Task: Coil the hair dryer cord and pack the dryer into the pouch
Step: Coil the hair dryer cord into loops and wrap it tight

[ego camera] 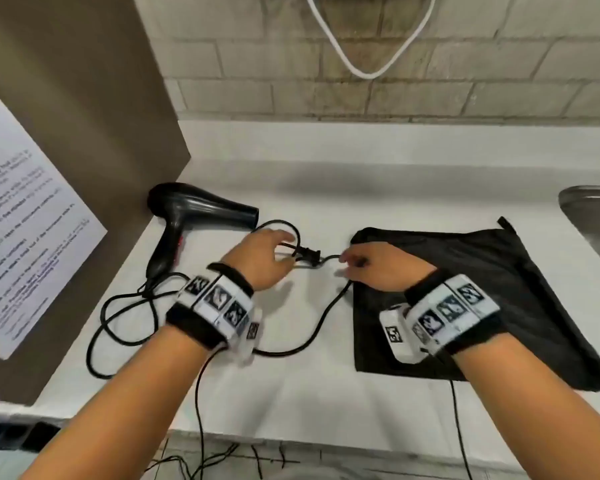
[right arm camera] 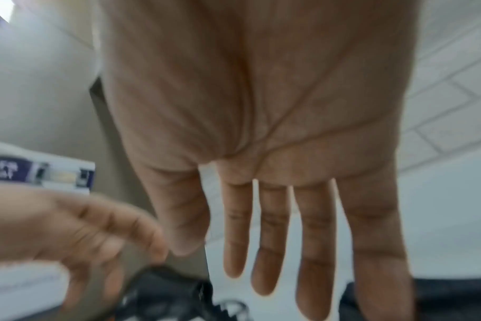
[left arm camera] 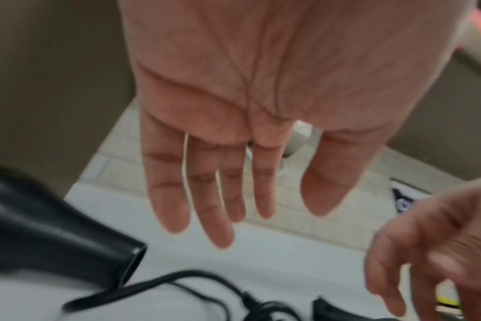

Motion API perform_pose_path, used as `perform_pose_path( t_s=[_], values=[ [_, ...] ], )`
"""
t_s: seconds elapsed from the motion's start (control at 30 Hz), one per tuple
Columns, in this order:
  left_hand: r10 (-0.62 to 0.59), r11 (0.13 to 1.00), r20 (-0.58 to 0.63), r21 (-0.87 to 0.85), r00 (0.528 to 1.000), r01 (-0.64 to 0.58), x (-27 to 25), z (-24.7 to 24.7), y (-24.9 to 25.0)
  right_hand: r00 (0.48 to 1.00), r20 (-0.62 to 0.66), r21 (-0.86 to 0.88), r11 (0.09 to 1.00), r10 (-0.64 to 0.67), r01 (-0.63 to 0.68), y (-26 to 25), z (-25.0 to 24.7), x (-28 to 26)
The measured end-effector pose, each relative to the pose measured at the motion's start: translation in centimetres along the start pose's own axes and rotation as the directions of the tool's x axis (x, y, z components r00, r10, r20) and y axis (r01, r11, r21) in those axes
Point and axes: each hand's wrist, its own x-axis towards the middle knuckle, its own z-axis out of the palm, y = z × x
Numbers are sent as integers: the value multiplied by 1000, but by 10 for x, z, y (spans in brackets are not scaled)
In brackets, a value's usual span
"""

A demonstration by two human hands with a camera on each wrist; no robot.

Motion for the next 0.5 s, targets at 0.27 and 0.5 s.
perform_pose_path(
  t_s=[0.27,0.5],
  values=[
    [-114,991,190,96,975,97,50,1,-32,996,85,-228,974,21,-1,-26,30,38],
    [-34,999,66,-21,997,35,58,-37,-67,998,-59,-108,994,-12,5,-35,32,53]
  ],
)
